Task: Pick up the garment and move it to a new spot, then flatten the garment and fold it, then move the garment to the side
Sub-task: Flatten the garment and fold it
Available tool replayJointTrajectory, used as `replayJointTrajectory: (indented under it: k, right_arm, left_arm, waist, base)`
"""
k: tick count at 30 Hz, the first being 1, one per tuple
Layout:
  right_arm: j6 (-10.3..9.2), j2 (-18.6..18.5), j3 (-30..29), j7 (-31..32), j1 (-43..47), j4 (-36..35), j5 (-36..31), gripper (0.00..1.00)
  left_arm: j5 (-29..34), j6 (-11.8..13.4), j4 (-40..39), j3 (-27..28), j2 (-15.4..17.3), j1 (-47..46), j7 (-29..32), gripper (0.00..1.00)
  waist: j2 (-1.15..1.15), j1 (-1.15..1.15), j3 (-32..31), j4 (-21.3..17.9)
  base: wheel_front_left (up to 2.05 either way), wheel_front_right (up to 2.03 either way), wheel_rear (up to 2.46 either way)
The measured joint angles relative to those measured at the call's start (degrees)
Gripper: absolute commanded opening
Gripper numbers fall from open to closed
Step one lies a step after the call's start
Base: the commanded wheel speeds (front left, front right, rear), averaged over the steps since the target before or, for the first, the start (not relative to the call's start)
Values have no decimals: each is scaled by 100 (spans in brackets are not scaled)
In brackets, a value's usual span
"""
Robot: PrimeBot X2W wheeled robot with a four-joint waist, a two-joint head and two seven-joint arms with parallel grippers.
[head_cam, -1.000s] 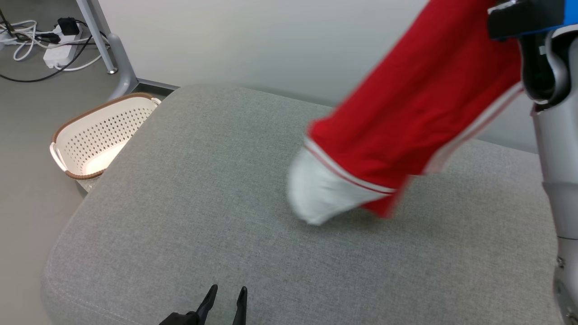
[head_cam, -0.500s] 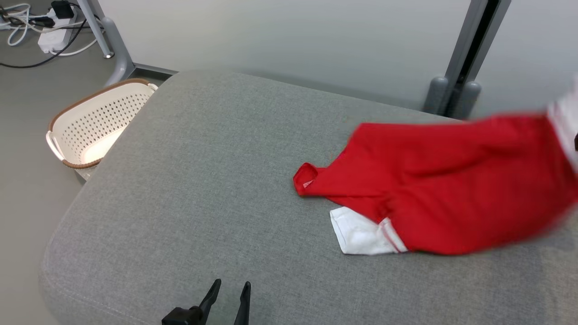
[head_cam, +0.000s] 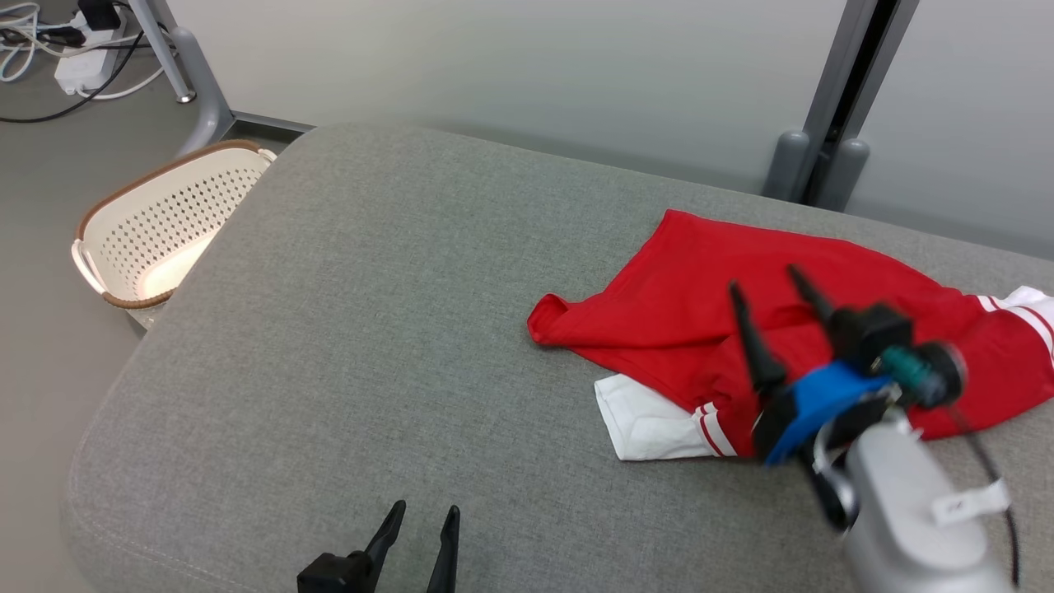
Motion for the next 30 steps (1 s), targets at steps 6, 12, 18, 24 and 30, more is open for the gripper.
replayJointTrajectory:
  k: [6, 12, 18, 24, 30]
  right_arm:
    - [0, 75, 678, 0, 1135, -822, 372, 100]
    - [0, 60, 589, 0, 1834, -1350, 278, 100]
    - [0, 69, 452, 0, 2238, -1400, -7, 100]
    - [0, 222, 267, -1, 2084, -1159, -331, 100]
    - [0, 353, -23, -1, 1846, -766, -658, 100]
  left_arm:
    - [-49, 0, -38, -7, 0, -2, 0, 100]
    - [-48, 0, -38, 38, 1, 23, 1, 100]
    - [-47, 0, -38, 29, 1, 24, 0, 100]
    - [-66, 0, -42, -71, 1, -8, 1, 100]
    - [-99, 0, -36, -62, 0, -31, 1, 100]
  waist:
    - [0, 0, -5, -49]
    - [0, -1, -14, -133]
    - [0, -1, -16, -163]
    - [0, -1, 46, -68]
    - [0, -1, 117, 108]
  base:
    - [0, 0, 0]
    - [0, 0, 0]
    - [0, 0, 0]
    - [0, 0, 0]
    - [0, 0, 0]
